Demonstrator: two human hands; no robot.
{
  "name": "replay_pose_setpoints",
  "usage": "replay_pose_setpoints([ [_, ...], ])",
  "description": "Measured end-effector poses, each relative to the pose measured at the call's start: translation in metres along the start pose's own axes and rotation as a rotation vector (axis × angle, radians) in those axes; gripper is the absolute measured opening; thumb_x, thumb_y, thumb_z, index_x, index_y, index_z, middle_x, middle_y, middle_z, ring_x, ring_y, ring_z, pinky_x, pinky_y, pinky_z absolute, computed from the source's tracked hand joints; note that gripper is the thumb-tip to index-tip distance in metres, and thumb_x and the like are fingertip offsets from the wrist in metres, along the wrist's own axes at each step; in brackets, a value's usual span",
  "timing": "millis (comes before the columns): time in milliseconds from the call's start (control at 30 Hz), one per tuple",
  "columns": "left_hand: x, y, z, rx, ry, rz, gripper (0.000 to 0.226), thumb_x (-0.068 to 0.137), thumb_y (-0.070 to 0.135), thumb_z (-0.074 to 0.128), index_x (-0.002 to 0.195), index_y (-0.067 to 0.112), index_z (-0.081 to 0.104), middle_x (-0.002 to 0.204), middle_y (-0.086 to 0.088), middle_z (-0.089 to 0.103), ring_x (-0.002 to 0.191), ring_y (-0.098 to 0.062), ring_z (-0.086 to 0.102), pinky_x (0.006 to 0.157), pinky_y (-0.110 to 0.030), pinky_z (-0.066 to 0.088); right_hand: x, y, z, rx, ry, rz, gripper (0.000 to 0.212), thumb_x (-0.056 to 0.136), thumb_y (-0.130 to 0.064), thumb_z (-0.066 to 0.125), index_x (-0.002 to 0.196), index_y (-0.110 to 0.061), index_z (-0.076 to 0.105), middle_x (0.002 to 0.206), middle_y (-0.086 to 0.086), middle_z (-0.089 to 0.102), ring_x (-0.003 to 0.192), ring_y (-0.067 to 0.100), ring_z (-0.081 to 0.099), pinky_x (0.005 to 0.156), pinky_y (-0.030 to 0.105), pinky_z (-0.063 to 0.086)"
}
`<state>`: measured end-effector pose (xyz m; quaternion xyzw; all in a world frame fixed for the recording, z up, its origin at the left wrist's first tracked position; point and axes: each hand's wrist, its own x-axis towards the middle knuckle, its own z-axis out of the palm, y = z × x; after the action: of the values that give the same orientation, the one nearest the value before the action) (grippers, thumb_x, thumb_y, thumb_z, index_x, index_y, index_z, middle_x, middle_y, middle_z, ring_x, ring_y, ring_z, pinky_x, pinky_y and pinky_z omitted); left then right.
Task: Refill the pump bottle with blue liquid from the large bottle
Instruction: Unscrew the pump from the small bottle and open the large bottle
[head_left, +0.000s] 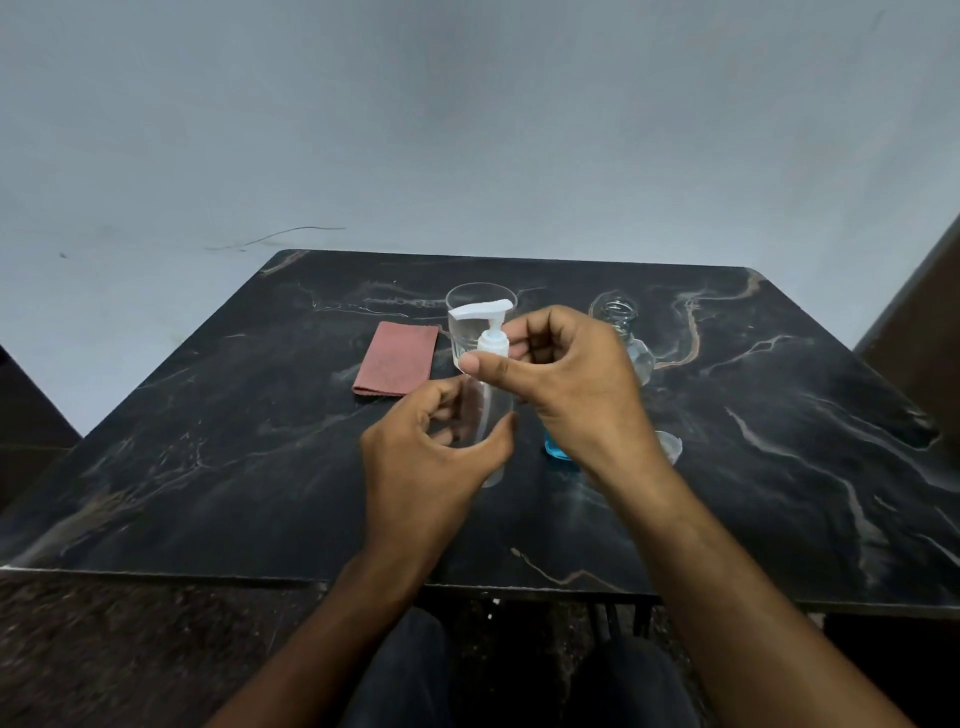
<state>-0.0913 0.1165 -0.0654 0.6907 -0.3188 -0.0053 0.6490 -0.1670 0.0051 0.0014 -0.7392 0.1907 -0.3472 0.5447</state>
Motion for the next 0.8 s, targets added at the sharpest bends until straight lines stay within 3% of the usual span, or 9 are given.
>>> replay_pose_setpoints([
  [133,0.001,0.001,-0.001,-0.008,-0.012,0.005,0.038,0.073,0.026,0.09,0.108,0.021,0.077,0.093,0.011,0.079,0.085,0.0,0.075,0.076,-0.016,0.059,0.001,0.0,-0.005,0.138,-0.068,-0.016,0.016,0.077,-0.006,0.083,0.092,-0.01,0.078,0.076,-0.001,0.076,0.067,0.001,0.066,0.062,0.015,0.051],
  [233,0.002,0.004,-0.002,0.0,-0.032,0.033,0.041,0.073,0.03,0.088,0.111,0.019,0.076,0.095,0.011,0.079,0.086,0.002,0.075,0.075,-0.012,0.057,0.001,0.0,-0.004,0.105,-0.132,-0.001,0.025,0.077,-0.011,0.084,0.1,-0.015,0.074,0.076,0.002,0.067,0.07,0.008,0.06,0.064,0.02,0.05],
  [333,0.003,0.006,-0.001,-0.006,-0.038,0.043,0.041,0.074,0.031,0.087,0.112,0.018,0.076,0.097,0.011,0.079,0.088,0.002,0.075,0.074,-0.009,0.056,0.002,0.001,0.0,0.106,-0.047,0.002,0.026,0.068,-0.015,0.09,0.088,-0.014,0.074,0.07,-0.002,0.067,0.068,0.01,0.06,0.067,0.026,0.057],
  [400,0.003,0.005,-0.001,-0.023,-0.031,0.033,0.036,0.075,0.026,0.087,0.109,0.017,0.076,0.095,0.01,0.079,0.086,0.001,0.075,0.074,-0.01,0.056,0.004,0.001,-0.001,0.125,-0.029,-0.019,0.02,0.071,-0.015,0.089,0.087,-0.01,0.078,0.075,0.005,0.075,0.069,0.01,0.066,0.068,0.027,0.06],
  [467,0.004,0.004,-0.003,-0.036,-0.037,0.025,0.033,0.077,0.022,0.086,0.108,0.016,0.076,0.094,0.009,0.079,0.085,-0.001,0.076,0.074,-0.012,0.057,0.007,0.0,-0.003,0.109,-0.071,-0.036,0.015,0.077,-0.016,0.084,0.089,-0.01,0.08,0.081,0.003,0.077,0.072,0.004,0.067,0.064,0.019,0.055],
  [633,0.01,0.002,-0.011,-0.05,-0.102,0.025,0.034,0.08,0.024,0.08,0.112,0.018,0.075,0.097,0.008,0.08,0.088,-0.005,0.077,0.077,-0.019,0.061,0.01,-0.003,0.001,0.14,-0.203,-0.051,0.019,0.091,-0.012,0.07,0.109,-0.011,0.075,0.104,0.006,0.078,0.089,0.004,0.068,0.068,0.013,0.048],
  [800,0.007,-0.005,-0.016,-0.069,-0.119,-0.003,0.038,0.078,0.033,0.073,0.113,0.017,0.074,0.097,0.004,0.079,0.088,-0.009,0.077,0.076,-0.02,0.06,0.018,-0.014,0.003,0.277,-0.153,-0.127,0.019,0.09,-0.01,0.071,0.108,-0.014,0.075,0.099,0.001,0.079,0.092,0.006,0.071,0.069,0.011,0.049],
])
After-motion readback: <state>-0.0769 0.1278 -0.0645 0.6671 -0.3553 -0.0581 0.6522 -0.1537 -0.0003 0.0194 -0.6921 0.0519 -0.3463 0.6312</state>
